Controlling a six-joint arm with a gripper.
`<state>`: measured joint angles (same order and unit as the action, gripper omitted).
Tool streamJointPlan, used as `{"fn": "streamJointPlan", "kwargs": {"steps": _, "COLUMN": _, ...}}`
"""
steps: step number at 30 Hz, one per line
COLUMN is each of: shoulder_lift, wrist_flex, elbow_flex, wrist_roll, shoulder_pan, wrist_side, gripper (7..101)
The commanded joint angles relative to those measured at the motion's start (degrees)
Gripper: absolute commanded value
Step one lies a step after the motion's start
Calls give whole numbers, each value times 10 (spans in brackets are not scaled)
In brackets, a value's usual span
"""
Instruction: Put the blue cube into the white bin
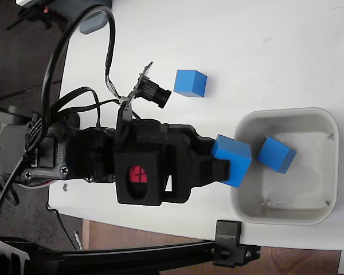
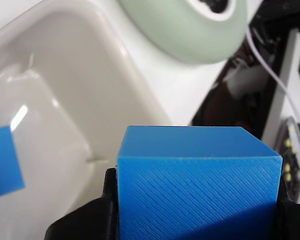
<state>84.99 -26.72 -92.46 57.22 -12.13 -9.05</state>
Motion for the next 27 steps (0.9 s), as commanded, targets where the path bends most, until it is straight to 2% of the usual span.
{"fn": "streamJointPlan", "kwargs": {"steps": 1, "shoulder_lift": 19, "wrist_flex": 77, "elbow_flex": -5, "wrist_roll": -43, "shoulder_pan": 9, "wrist_side": 11, "gripper": 457}}
{"fn": "streamJointPlan", "kwargs": {"steps": 4, "shoulder_lift": 18, "wrist_flex": 122, "elbow_flex": -23, "wrist_roll": -71, "shoulder_pan": 11, "wrist_side": 17, "gripper": 476}}
{"fn": "streamJointPlan", "kwargs": {"steps": 9, "shoulder_lift": -1, "wrist_flex": 243, "elbow_flex": -67, "wrist_roll": -111, "shoulder_pan": 10, "wrist_side": 10, "gripper": 543}}
{"fn": "streamJointPlan", "kwargs": {"steps": 10, "shoulder_lift": -3, "wrist_flex": 259, "elbow_flex": -73, "wrist_roll": -120, "shoulder_pan": 11, "wrist_side": 14, "gripper": 712}}
{"fn": "streamJointPlan", "kwargs": {"steps": 11, "shoulder_lift": -4, "wrist_flex": 265, "elbow_flex": -74, "wrist_roll": -132, "shoulder_pan": 15, "wrist_side": 22, "gripper": 933}}
{"fn": "streamJointPlan", "kwargs": {"steps": 21, "shoulder_lift": 1, "wrist_flex": 284, "elbow_flex": -82, "wrist_roll": -265, "shoulder_pan": 43, "wrist_side": 102, "gripper": 949}}
{"fn": "streamJointPlan", "kwargs": {"steps": 24, "shoulder_lift": 40, "wrist_flex": 287, "elbow_flex": -130, "wrist_roll": -279, "shoulder_pan": 52, "wrist_side": 118, "gripper": 1003}}
{"fn": "streamJointPlan", "kwargs": {"steps": 27, "shoulder_lift": 101, "wrist_flex": 255, "elbow_flex": -182, "wrist_roll": -311, "shoulder_pan": 64, "wrist_side": 136, "gripper": 1003}}
